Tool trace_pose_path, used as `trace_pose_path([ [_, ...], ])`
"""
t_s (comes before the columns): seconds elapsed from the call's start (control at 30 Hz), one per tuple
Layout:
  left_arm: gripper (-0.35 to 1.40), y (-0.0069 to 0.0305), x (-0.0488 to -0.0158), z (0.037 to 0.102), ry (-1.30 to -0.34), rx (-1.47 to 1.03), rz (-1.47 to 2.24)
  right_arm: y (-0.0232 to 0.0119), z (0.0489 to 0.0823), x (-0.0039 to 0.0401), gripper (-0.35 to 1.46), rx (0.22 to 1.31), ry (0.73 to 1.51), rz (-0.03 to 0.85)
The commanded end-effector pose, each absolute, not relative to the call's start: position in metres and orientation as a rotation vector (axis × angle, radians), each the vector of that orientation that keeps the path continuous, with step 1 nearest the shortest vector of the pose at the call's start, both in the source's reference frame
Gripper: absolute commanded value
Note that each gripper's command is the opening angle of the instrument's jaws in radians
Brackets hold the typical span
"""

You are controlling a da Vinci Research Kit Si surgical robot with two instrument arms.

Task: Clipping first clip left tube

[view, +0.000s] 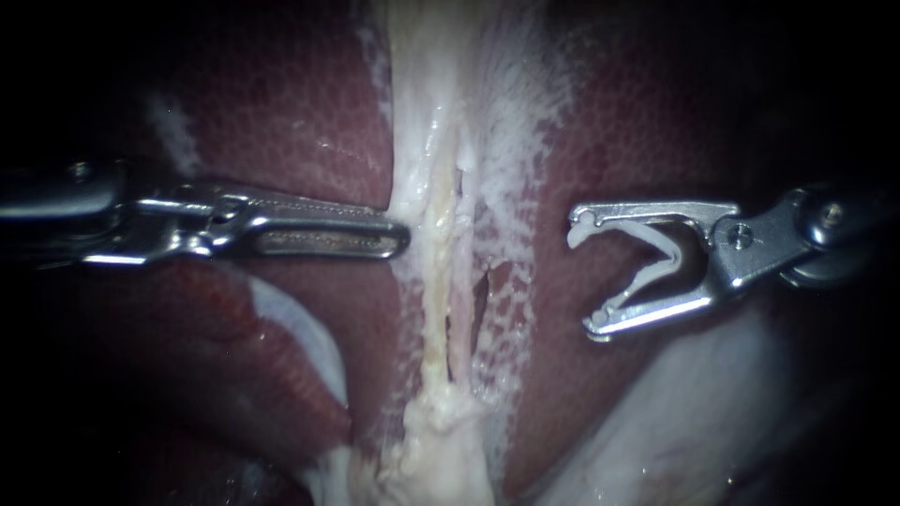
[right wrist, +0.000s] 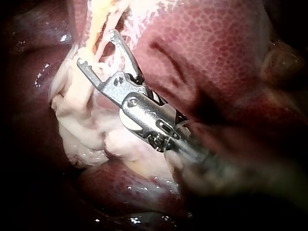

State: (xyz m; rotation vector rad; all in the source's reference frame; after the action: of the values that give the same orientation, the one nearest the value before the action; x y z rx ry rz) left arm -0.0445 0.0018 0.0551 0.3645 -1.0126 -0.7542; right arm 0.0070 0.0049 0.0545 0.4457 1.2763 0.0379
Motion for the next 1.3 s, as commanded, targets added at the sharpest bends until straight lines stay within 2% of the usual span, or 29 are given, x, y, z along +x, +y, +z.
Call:
trace_pose_path([
  [0.03,-0.35,0.0018,-0.0445,0.0551,-1.013,0.365,-0.754,0.0049,0.0545,0.0071,0.60,0.446,1.276,0.038],
  [0.27,-0.35,0.0016,-0.0437,0.0544,-1.014,0.369,-0.752,0.0047,0.0546,0.0071,0.60,0.445,1.276,0.037],
  [0.57,-0.35,0.0007,-0.0428,0.0503,-1.016,0.383,-0.751,0.0037,0.0555,0.0080,0.60,0.451,1.283,0.023],
  [0.9,-0.35,0.0021,-0.0405,0.0474,-1.029,0.370,-0.775,0.0000,0.0585,0.0111,0.58,0.507,1.260,0.016],
  [1.3,-0.35,0.0020,-0.0406,0.0470,-1.031,0.363,-0.774,-0.0031,0.0617,0.0154,0.58,0.569,1.231,0.022],
])
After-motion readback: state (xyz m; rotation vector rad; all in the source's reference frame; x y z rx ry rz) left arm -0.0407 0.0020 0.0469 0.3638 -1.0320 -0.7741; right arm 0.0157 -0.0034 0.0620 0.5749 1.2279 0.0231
